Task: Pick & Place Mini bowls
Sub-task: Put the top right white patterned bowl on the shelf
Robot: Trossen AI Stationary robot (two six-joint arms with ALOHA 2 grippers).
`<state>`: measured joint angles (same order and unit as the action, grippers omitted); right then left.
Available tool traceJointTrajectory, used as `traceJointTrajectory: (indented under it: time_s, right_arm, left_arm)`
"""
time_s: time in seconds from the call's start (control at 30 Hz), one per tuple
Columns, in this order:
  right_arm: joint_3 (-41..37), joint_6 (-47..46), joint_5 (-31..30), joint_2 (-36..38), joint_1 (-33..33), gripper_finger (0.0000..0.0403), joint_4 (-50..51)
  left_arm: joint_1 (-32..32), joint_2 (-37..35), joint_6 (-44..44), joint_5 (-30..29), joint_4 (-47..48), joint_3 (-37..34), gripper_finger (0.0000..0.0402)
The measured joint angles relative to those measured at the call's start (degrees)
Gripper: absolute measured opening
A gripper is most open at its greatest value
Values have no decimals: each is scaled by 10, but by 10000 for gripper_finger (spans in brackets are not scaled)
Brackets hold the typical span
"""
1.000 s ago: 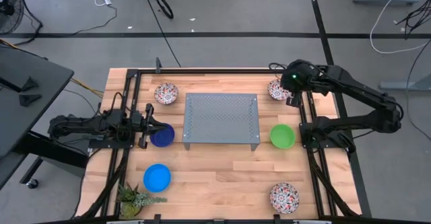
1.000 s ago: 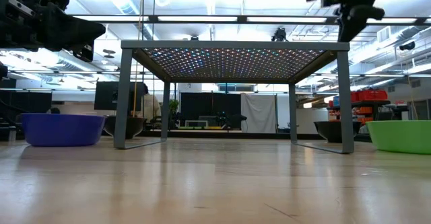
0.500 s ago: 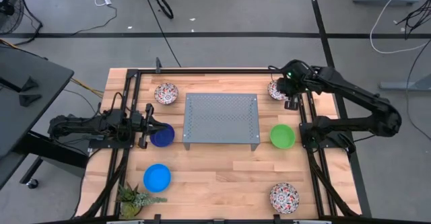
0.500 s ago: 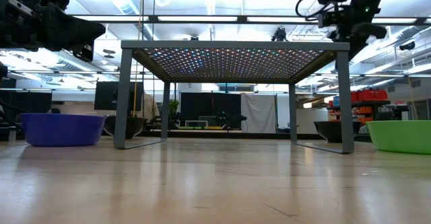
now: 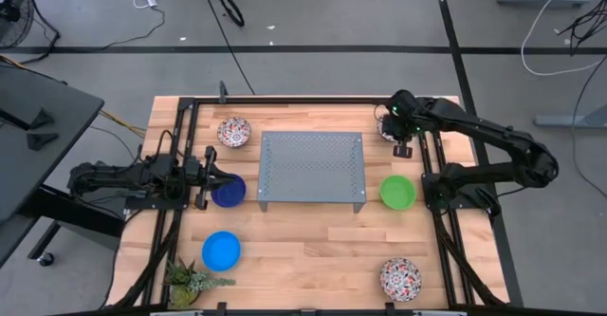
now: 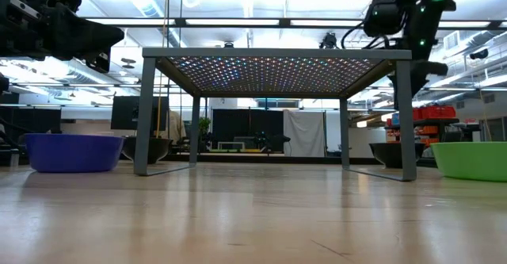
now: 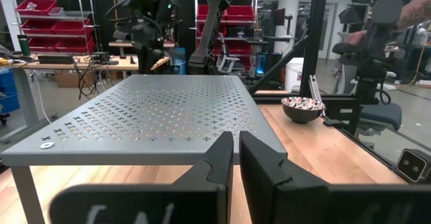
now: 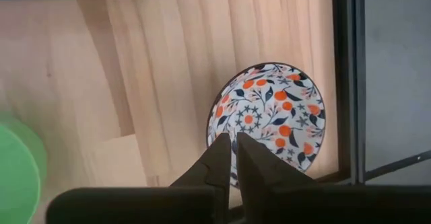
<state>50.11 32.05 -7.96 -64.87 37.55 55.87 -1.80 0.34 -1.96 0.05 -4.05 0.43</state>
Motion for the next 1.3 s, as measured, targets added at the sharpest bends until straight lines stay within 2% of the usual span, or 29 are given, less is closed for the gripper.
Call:
traceJointTrajectory:
  time_s: [0.23, 0.6, 0.8, 1.0, 1.3]
  right_arm:
    - [-45, 0, -1, -9, 15, 45, -49]
    - [-95, 23, 0, -9, 22, 134, -97]
    - [-105, 35, 24, -14, 22, 169, -106]
    - [-105, 33, 25, -39, 22, 185, -129]
    - [-105, 15, 14, -84, 26, 187, -172]
  left_arm:
    - [0, 0, 0, 0, 0, 0, 32]
    - [0, 0, 0, 0, 0, 0, 32]
    - [0, 0, 0, 0, 0, 0, 32]
    - [0, 0, 0, 0, 0, 0, 32]
    - [0, 0, 0, 0, 0, 0, 32]
